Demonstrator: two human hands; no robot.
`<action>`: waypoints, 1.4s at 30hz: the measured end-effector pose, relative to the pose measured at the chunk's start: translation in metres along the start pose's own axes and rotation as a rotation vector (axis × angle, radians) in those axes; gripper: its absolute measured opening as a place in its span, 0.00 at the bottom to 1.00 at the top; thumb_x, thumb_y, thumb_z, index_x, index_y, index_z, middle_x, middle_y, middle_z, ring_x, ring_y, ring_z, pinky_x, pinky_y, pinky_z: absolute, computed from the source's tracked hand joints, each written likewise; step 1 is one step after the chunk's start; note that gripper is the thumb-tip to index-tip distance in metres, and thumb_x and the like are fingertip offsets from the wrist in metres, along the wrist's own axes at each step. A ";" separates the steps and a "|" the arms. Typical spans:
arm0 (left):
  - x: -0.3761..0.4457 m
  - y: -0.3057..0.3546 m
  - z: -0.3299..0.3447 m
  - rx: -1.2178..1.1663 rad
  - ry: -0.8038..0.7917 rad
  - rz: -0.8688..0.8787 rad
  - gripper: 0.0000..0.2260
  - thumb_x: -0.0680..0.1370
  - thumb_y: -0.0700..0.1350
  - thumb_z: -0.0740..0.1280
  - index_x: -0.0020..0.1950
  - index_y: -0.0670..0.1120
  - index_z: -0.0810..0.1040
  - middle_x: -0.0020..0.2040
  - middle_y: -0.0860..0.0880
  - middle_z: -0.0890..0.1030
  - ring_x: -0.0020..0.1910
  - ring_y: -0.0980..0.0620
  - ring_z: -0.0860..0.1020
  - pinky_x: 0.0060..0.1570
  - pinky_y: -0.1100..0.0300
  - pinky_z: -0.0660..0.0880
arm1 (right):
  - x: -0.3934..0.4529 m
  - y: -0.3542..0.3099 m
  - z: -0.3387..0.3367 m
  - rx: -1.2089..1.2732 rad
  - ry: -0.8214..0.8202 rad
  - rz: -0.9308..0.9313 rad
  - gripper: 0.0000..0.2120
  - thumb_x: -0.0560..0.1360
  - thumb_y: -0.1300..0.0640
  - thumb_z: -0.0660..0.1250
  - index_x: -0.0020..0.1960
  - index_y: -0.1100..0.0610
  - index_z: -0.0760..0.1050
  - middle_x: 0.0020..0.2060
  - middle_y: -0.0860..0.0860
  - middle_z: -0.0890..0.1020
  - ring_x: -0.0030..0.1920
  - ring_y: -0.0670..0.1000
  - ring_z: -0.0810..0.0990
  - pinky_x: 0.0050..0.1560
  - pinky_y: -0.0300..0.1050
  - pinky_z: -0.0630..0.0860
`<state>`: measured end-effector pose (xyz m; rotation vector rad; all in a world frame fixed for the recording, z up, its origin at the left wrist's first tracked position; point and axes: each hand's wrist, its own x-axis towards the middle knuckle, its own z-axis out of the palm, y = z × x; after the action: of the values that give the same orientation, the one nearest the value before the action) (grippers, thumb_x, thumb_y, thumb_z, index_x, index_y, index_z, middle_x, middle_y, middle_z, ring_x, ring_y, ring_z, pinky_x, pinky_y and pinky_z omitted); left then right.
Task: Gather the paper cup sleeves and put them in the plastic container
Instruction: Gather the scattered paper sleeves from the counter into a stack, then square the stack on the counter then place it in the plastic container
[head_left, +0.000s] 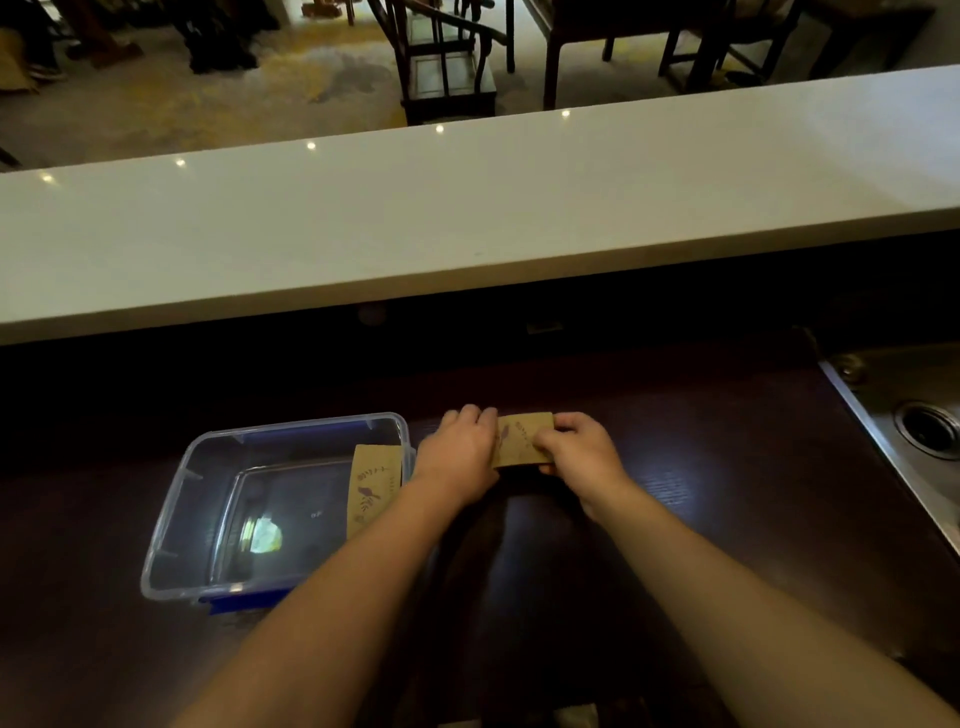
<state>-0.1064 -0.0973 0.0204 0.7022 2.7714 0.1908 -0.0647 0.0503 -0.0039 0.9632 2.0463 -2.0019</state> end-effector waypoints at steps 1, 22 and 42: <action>0.007 -0.003 -0.002 0.011 -0.006 -0.004 0.34 0.70 0.47 0.72 0.72 0.44 0.61 0.67 0.44 0.69 0.65 0.43 0.67 0.57 0.45 0.74 | 0.006 -0.002 0.003 -0.021 0.015 -0.011 0.11 0.70 0.61 0.67 0.52 0.56 0.76 0.46 0.54 0.83 0.44 0.50 0.83 0.35 0.42 0.78; 0.038 -0.020 0.014 0.015 -0.183 0.021 0.26 0.69 0.44 0.72 0.65 0.41 0.68 0.62 0.41 0.71 0.61 0.42 0.69 0.60 0.48 0.72 | 0.038 -0.005 0.008 -0.526 -0.109 0.023 0.17 0.61 0.51 0.70 0.48 0.55 0.80 0.54 0.60 0.78 0.48 0.56 0.80 0.46 0.48 0.79; 0.030 -0.013 0.021 0.048 -0.213 0.053 0.27 0.69 0.47 0.71 0.64 0.40 0.66 0.61 0.41 0.67 0.60 0.42 0.64 0.59 0.48 0.72 | 0.036 -0.018 -0.005 -0.736 -0.359 0.071 0.18 0.57 0.50 0.77 0.43 0.51 0.76 0.44 0.51 0.81 0.39 0.48 0.79 0.33 0.41 0.73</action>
<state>-0.1312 -0.0933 -0.0094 0.7606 2.5642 0.0559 -0.1005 0.0694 -0.0061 0.4704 2.2057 -1.1043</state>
